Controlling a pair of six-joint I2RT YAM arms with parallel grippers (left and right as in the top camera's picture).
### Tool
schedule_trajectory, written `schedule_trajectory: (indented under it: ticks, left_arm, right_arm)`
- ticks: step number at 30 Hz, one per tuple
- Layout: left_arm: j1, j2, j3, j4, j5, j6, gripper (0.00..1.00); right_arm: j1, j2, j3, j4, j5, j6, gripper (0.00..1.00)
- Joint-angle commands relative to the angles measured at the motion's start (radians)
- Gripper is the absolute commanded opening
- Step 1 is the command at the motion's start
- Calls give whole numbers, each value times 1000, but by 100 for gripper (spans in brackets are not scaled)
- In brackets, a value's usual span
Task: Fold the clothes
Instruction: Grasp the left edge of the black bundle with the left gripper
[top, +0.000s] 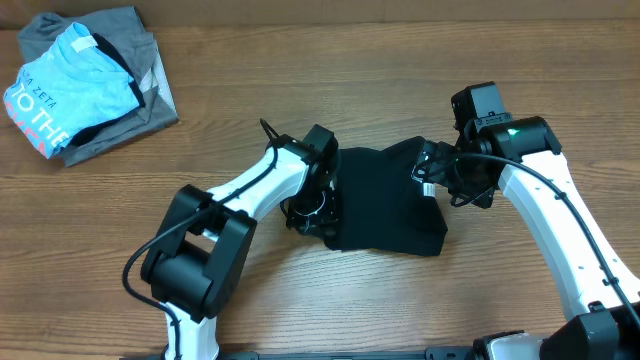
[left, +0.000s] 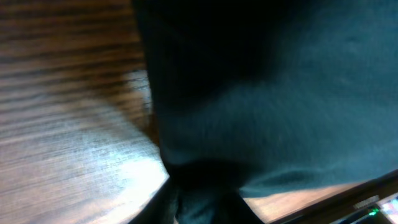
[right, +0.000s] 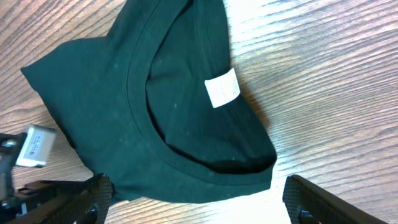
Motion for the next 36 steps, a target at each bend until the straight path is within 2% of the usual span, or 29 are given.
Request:
schedule_trajectory:
  ticks: [1,9,12,16,17,18,19,25,30,36]
  left_arm:
    - [-3,27,-9,-27,-26,-11,4]
    - [13,24,-7,-199,-210,-35,4]
    - [13,13,-7,-240,-273,-55,8]
    - [13,-39,-7,-267,-368,-92,22]
    - [13,-67,-6,-270,-390,-103,54]
    - [13,-82,-6,-270,-398,-104,91]
    - [14,-107,-5,-270,-412,-103,100]
    - [26,-174,21,-268,-420,-47,100]
    - [52,-179,31,-161,-315,186,100]
    - [109,-145,31,-49,-138,331,100]
  right_arm:
    - [-2,1,2,3,1,-4,92]
    - [-2,1,2,11,1,-4,92]
    - [-2,1,2,17,1,-4,92]
    - [-2,1,2,18,1,-4,92]
    - [-2,1,2,18,1,-4,93]
    - [-2,1,2,19,1,-4,93]
    - [-2,1,2,22,1,-4,93]
    - [-2,1,-3,24,1,-4,93]
    - [-2,1,-38,57,0,-4,93]
    - [-2,16,-60,76,0,-4,93]
